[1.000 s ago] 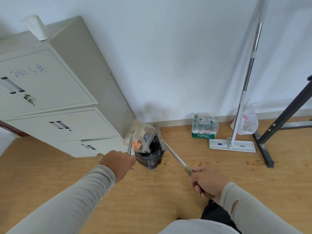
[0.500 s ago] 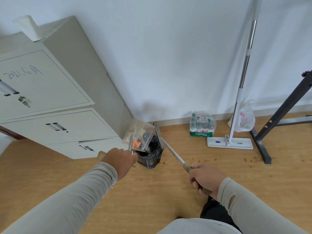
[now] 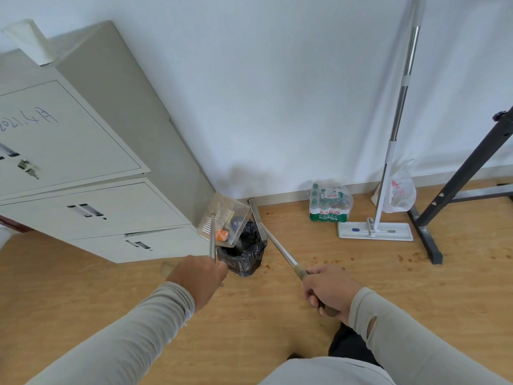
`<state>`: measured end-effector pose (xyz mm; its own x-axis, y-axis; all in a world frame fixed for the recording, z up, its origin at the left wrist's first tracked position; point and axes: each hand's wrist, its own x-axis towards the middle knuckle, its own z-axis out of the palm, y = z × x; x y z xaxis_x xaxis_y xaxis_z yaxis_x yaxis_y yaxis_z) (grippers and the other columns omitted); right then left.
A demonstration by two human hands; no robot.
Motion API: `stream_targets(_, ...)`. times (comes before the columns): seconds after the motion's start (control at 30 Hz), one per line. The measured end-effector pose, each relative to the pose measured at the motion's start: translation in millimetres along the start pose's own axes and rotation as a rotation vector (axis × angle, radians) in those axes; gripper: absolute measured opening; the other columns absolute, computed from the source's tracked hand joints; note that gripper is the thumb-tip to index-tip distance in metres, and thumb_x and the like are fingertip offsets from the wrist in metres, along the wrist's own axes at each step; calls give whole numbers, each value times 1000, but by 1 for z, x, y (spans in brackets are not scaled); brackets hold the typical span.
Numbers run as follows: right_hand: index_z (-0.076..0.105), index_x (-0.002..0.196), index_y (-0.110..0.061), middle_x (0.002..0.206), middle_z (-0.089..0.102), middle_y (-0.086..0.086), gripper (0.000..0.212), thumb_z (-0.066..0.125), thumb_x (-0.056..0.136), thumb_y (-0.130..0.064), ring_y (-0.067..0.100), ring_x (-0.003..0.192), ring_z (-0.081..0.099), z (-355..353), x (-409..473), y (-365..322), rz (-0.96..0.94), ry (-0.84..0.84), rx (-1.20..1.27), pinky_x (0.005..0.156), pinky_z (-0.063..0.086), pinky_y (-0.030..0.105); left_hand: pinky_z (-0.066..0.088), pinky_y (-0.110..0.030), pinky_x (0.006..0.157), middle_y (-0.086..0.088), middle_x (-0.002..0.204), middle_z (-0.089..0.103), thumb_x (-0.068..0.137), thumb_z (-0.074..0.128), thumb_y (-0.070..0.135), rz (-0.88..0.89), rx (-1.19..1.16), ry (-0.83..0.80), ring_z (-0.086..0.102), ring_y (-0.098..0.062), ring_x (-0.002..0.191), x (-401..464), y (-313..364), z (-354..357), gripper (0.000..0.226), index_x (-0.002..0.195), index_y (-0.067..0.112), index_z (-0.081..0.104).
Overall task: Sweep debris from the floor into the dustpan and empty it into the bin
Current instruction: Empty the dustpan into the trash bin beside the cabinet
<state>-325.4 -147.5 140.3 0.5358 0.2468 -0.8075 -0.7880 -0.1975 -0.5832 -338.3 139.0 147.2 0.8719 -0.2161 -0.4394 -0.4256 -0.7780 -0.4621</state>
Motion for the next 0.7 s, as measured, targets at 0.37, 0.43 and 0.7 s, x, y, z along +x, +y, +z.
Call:
stream_targets(0.37, 60, 87, -7, 66, 49, 9, 18, 46, 90, 3, 12, 46, 43, 1, 1, -5, -24, -11, -10, 43, 33, 22, 42, -36, 62, -2, 81, 60, 93, 46, 7, -4, -16, 27, 61, -26, 72, 4, -4, -2, 17, 106, 17, 52)
stream_targets(0.43, 60, 90, -7, 69, 49, 10, 17, 46, 90, 3, 12, 47, 44, 0, 2, -5, -27, -8, -6, 43, 33, 22, 38, -34, 60, -1, 77, 55, 91, 46, 4, -4, 0, 34, 57, -25, 66, 3, -4, -4, 21, 105, 18, 53)
stream_targets(0.7, 66, 96, -7, 71, 53, 9, 20, 48, 91, -1, 12, 49, 45, 8, 3, -8, -13, 13, -10, 45, 35, 23, 38, -35, 63, -2, 89, 67, 96, 47, 16, -38, -38, 64, 65, -26, 75, 6, 1, -7, 18, 112, 22, 55)
